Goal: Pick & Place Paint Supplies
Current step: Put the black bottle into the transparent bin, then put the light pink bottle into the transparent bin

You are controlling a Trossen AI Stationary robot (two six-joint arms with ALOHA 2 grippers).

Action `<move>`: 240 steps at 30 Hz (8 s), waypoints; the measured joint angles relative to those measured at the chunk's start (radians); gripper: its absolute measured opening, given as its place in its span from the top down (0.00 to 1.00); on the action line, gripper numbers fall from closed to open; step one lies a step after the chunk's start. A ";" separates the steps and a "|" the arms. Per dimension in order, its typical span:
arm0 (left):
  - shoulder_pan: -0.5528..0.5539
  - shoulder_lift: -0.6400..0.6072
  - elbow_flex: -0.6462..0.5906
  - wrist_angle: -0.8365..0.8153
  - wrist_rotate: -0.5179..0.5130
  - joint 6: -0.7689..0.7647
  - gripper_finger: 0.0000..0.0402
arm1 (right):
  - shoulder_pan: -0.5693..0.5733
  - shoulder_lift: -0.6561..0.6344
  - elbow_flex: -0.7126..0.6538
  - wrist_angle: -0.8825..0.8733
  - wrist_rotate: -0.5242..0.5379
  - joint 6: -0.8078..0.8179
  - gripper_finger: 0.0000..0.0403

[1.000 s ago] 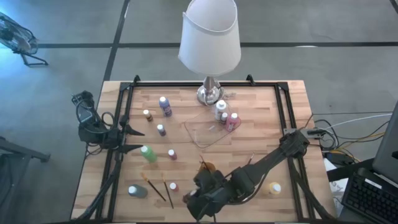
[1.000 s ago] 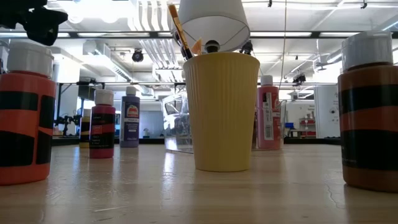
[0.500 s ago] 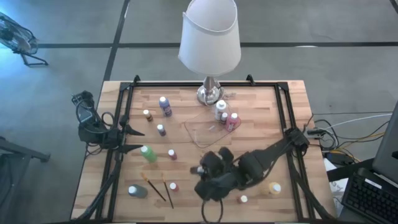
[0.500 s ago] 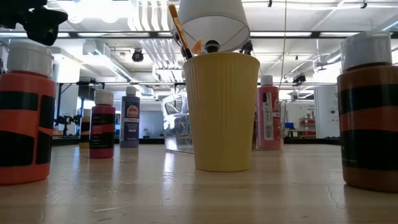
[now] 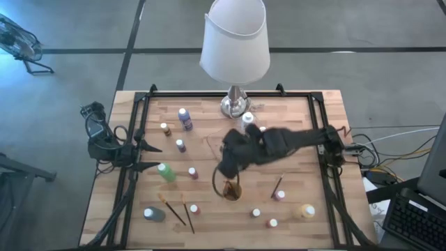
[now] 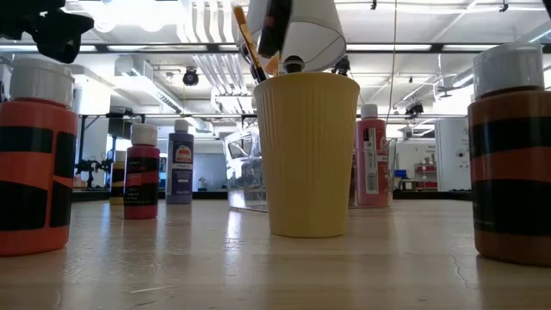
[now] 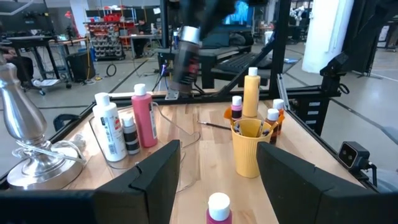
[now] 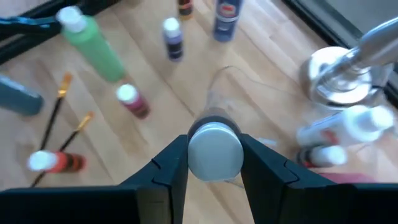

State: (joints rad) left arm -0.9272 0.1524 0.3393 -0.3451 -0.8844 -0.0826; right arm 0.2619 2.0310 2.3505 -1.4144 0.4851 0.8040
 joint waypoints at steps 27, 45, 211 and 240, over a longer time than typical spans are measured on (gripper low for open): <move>0.000 0.000 0.000 0.000 0.000 0.000 0.46 | -0.135 -0.013 -0.075 -0.100 -0.014 -0.205 0.71; 0.000 0.000 0.000 -0.001 0.000 0.000 0.46 | -0.166 -0.173 -0.548 0.291 -0.015 -0.269 0.72; 0.000 0.000 0.000 -0.001 0.000 0.000 0.46 | 0.157 -0.252 -0.446 0.024 -0.093 0.272 0.96; 0.000 0.000 0.000 0.000 0.000 0.000 0.46 | 0.423 -0.245 -0.573 0.021 -0.171 0.794 0.86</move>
State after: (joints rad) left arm -0.9276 0.1528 0.3393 -0.3455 -0.8841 -0.0826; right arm 0.6846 1.7863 1.7776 -1.3937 0.3137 1.5979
